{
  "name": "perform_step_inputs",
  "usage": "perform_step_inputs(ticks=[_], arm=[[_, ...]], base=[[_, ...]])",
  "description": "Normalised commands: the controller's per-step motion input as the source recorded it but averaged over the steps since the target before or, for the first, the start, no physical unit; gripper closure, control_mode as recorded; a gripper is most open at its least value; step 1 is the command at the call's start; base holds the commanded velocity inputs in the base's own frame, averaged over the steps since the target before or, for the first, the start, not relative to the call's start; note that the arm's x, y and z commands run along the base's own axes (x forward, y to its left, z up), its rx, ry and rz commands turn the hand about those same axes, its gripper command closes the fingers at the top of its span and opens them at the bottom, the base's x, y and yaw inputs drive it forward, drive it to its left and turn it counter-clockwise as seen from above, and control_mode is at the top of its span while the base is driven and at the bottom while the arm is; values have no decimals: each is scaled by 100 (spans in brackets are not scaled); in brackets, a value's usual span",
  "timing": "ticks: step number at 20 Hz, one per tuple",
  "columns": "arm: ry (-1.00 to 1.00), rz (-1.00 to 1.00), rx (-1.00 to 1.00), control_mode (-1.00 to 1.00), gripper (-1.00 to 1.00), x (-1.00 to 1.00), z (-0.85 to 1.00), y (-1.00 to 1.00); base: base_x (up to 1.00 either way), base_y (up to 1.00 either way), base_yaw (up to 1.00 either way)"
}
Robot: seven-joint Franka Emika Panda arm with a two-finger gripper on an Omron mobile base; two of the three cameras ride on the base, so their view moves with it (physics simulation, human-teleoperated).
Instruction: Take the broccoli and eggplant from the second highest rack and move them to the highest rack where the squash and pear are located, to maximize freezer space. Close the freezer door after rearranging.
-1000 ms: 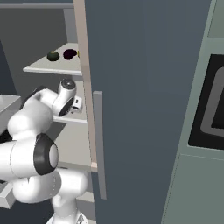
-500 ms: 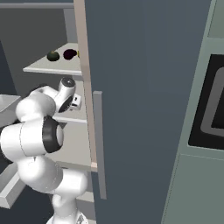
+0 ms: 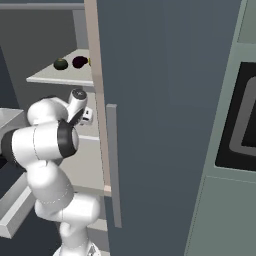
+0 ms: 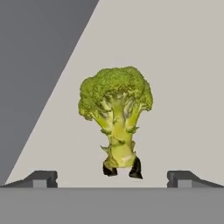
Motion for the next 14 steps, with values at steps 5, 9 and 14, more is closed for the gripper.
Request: perform_step_inputs(ticks=[5, 9, 14], arm=[[0, 2, 0, -100, -100, 32, -27, 8], [0, 1, 0, -100, -100, 33, -26, 9], [0, 1, 0, -100, 100, 15, -36, 14]], base=[[0, 0, 0], [0, 0, 0], [0, 0, 0]])
